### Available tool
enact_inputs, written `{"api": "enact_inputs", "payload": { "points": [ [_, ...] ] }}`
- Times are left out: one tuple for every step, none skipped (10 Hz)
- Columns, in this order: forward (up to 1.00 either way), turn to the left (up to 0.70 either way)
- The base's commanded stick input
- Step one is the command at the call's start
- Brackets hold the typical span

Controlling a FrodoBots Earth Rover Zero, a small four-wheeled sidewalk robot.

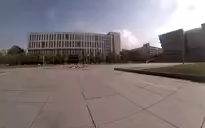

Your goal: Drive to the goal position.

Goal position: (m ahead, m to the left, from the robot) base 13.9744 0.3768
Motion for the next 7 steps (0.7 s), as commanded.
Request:
{"api": "enact_inputs", "payload": {
  "points": [
    [1.00, 0.04],
    [1.00, 0.04],
    [1.00, 0.04],
    [1.00, 0.04],
    [1.00, 0.04],
    [1.00, 0.04],
    [1.00, 0.04]
  ]
}}
